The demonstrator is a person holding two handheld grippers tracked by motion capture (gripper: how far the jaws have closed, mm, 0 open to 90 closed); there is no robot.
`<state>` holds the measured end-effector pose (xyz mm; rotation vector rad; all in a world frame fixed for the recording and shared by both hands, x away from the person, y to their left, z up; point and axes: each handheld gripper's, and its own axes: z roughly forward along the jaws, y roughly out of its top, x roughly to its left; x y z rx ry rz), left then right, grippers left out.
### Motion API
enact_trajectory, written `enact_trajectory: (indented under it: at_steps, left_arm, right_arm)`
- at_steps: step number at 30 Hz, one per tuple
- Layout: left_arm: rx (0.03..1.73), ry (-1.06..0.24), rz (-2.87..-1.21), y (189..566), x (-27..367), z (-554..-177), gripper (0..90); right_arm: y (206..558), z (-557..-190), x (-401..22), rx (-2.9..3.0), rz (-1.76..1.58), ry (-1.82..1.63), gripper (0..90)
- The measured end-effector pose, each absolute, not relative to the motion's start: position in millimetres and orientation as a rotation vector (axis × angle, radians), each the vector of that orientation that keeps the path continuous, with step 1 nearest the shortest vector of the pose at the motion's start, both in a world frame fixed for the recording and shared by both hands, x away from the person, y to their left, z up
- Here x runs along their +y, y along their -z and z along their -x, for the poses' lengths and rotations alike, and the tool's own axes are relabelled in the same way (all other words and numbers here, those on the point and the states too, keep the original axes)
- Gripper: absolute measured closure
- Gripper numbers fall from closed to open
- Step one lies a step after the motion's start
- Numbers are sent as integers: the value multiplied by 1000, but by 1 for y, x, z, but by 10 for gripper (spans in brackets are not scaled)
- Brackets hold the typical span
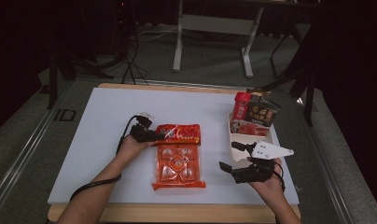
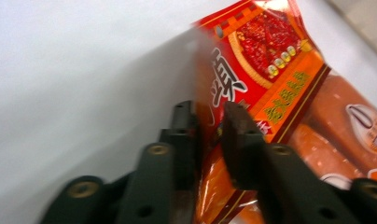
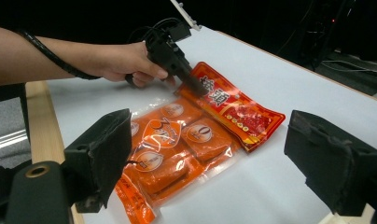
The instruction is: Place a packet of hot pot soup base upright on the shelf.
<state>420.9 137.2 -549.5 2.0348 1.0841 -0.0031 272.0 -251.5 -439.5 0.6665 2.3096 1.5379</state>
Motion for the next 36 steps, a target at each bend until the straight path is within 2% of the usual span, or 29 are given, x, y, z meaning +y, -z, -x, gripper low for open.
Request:
enact_trajectory:
  at_steps: [4, 21, 25, 36]
  left_arm:
    - [1074, 5, -2046, 547, 135, -419, 884]
    - [963, -96, -1971, 508, 138, -398, 892]
    - [936, -79, -1965, 498, 139, -395, 892]
    - [866, -79, -1919, 482, 141, -383, 893]
  right_arm:
    - [440, -272, -252, 2312, -670, -1543, 149]
    - [434, -275, -250, 2305, -678, -1525, 167]
    - [431, -275, -249, 2306, -665, -1506, 225]
    - [420, -280, -255, 2277, -692, -1527, 256]
